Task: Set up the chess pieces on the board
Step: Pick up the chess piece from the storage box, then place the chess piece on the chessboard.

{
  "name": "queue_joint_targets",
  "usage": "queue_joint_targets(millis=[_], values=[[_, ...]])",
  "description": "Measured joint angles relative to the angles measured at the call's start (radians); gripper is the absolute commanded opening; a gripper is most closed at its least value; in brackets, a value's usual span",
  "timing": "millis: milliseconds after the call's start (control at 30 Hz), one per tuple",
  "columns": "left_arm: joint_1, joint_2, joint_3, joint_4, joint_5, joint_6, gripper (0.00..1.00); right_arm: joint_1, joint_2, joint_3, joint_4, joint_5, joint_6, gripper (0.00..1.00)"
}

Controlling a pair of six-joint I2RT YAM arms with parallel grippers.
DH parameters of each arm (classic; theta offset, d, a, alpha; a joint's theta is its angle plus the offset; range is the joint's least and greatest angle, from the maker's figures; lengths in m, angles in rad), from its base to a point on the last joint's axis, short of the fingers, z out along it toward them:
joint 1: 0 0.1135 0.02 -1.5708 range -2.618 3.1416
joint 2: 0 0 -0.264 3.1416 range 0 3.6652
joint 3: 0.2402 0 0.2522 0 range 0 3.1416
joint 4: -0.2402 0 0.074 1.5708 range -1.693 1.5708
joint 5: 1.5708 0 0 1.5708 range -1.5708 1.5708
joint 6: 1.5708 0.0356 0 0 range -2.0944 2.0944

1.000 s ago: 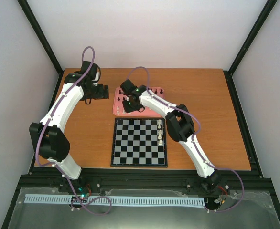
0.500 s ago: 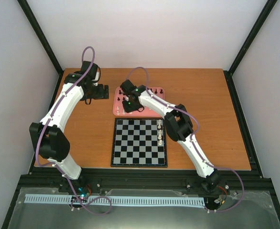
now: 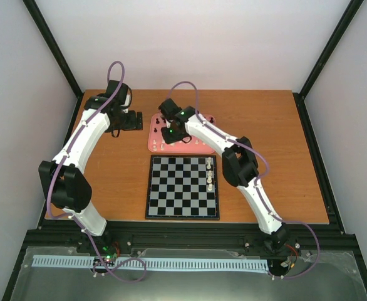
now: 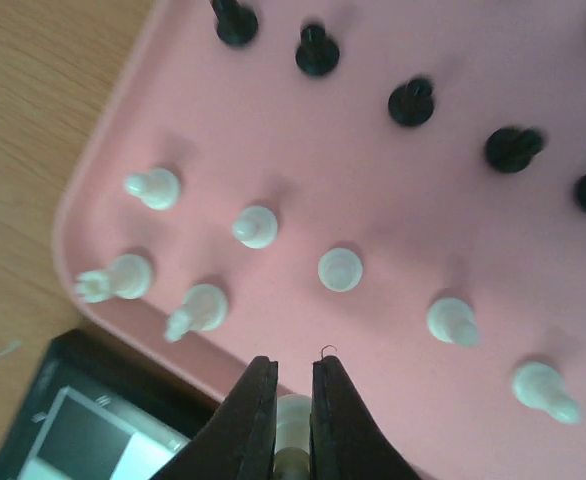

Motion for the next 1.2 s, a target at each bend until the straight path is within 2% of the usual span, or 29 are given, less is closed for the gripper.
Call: queue_joint_targets(millis=[200, 333, 533, 633, 900, 1200], values=[[0.0, 0.0, 0.0, 0.0, 0.0, 0.0, 1.0, 0.0, -0.163, -0.03, -0.02, 0.031, -0.001, 0.05], [0.0, 0.0, 0.0, 0.001, 0.0, 0.0, 1.0, 0.003, -0.355, -0.235, -0.009, 0.053, 0.014, 0.05], [0.0, 0.0, -0.002, 0.005, 0.007, 0.0, 1.0, 0.029, -0.645, -0.699, 0.019, 0.078, 0.095, 0.05], [0.0, 0.0, -0.007, 0.011, 0.014, 0.0, 1.0, 0.058, -0.728, -0.862, 0.016, 0.085, 0.151, 0.04], [0.0, 0.0, -0.051, 0.022, 0.033, -0.002, 1.0, 0.177, -0.913, -1.109, 0.076, 0.124, 0.298, 0.05], [0.0, -0.006, -0.087, 0.038, 0.034, -0.005, 1.0, 0.232, -1.056, -1.317, 0.151, 0.163, 0.426, 0.04]])
